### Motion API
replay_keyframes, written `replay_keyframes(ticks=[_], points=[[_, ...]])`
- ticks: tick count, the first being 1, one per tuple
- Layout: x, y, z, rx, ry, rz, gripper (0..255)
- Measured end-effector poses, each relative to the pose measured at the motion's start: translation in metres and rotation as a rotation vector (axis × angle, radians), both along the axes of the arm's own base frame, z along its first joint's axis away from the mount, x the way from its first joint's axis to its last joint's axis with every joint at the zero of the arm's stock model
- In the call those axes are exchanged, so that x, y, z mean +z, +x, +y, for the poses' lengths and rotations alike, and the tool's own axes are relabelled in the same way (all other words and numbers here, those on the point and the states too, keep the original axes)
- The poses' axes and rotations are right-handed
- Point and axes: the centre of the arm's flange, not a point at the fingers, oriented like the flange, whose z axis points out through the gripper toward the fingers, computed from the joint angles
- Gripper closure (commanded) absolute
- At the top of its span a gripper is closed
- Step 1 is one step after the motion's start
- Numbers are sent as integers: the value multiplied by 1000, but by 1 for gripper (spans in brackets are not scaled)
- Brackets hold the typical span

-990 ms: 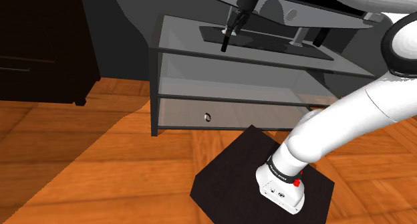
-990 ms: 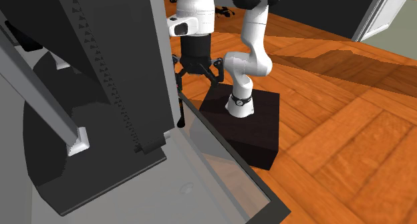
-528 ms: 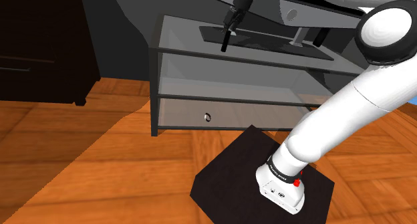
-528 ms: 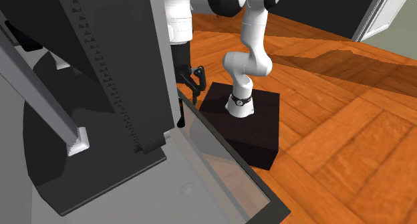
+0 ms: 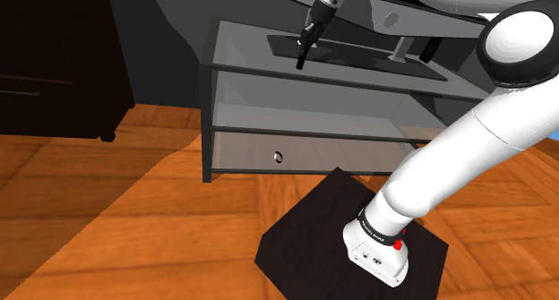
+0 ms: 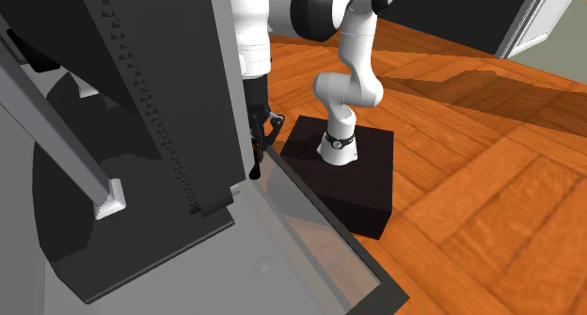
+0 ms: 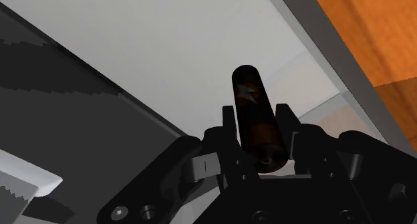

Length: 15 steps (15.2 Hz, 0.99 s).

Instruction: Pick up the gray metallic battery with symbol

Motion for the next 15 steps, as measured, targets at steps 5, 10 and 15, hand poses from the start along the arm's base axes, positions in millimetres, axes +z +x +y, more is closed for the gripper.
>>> replay_keyframes(ticks=[5,10,15], points=[[0,0,0,0,0,-1,255],[6,1,0,0,0,0,255],[30,0,0,0,0,-1,255]])
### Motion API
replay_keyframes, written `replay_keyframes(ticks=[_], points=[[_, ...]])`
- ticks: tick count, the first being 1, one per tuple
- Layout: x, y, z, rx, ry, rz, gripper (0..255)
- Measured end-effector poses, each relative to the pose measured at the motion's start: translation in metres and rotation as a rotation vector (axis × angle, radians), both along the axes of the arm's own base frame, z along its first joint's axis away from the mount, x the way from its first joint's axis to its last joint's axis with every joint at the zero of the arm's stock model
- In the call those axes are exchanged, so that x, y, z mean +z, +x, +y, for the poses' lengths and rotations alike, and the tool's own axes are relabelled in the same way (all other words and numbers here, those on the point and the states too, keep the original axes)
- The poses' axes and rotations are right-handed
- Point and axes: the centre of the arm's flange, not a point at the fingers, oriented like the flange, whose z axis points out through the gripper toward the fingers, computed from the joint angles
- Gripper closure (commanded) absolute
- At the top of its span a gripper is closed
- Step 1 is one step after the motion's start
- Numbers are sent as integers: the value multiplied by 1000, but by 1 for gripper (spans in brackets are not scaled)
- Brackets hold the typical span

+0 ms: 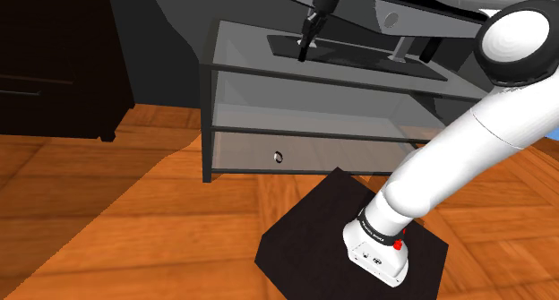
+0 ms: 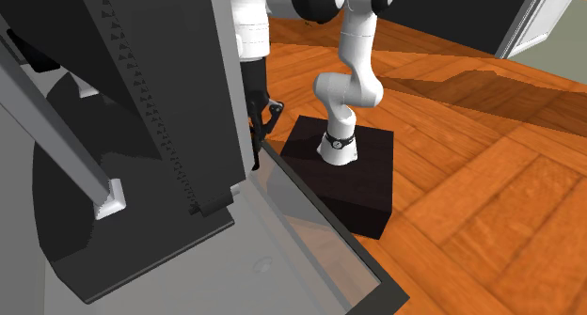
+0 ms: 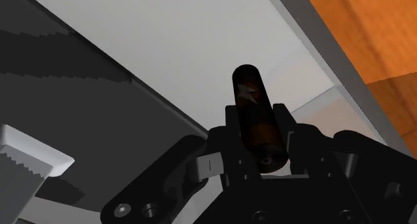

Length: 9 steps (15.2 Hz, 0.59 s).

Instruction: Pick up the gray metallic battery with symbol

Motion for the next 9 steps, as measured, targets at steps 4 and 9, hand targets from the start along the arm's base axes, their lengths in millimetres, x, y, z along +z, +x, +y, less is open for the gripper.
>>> replay_keyframes(ticks=[4,9], points=[[22,-1,1,0,0,0,255],[45,1,1,0,0,0,255]])
